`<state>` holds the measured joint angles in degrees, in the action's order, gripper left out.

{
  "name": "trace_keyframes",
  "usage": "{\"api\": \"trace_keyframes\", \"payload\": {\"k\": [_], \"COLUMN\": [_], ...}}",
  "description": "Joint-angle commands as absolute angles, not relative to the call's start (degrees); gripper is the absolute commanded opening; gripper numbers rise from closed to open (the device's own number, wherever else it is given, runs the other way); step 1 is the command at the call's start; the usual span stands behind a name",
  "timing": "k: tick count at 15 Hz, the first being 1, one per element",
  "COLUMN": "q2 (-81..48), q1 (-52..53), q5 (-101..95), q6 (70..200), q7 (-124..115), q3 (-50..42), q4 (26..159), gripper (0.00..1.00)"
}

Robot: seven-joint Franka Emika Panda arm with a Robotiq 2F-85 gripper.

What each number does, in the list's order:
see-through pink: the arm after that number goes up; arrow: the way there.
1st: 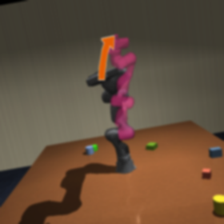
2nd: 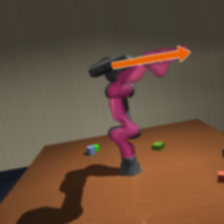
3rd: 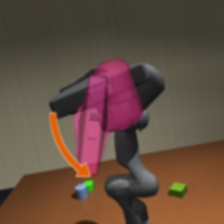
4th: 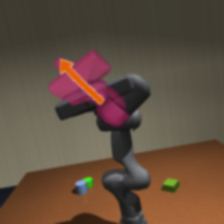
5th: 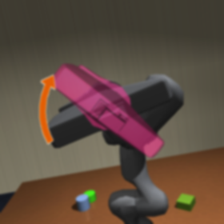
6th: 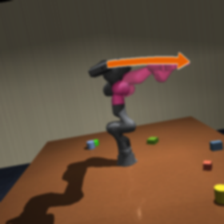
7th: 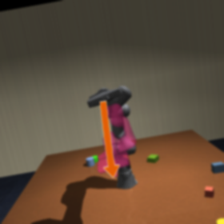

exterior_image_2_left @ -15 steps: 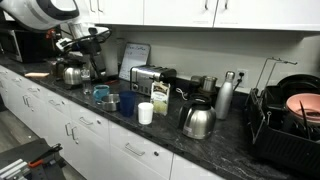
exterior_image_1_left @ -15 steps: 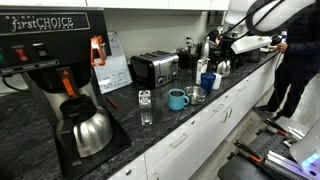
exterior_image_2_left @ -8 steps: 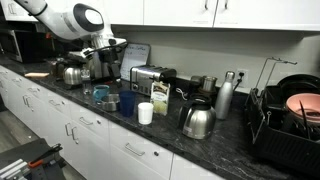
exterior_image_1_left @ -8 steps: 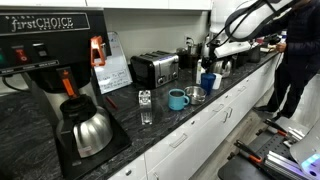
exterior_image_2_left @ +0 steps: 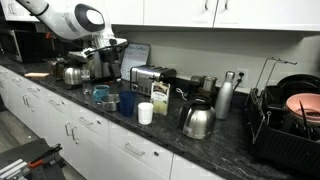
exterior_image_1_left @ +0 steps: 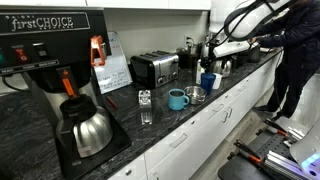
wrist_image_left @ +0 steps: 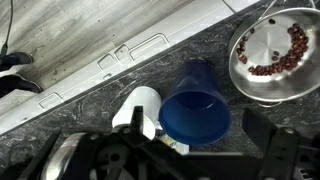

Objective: Move the deep blue cup to the left.

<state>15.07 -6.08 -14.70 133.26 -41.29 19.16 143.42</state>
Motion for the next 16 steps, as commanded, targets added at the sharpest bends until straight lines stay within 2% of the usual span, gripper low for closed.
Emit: {"api": "trace_keyframes", "payload": {"k": [1, 16], "q2": [14.7, 2.6], "q1": [-3.6, -2.6], "q5": [-15.8, -14.4], "q6": [133.6, 132.0], "q7": [-42.2, -51.4], "q3": [16.5, 7.6], "q4": [143.2, 134.2], "gripper": [1.0, 1.0]}}
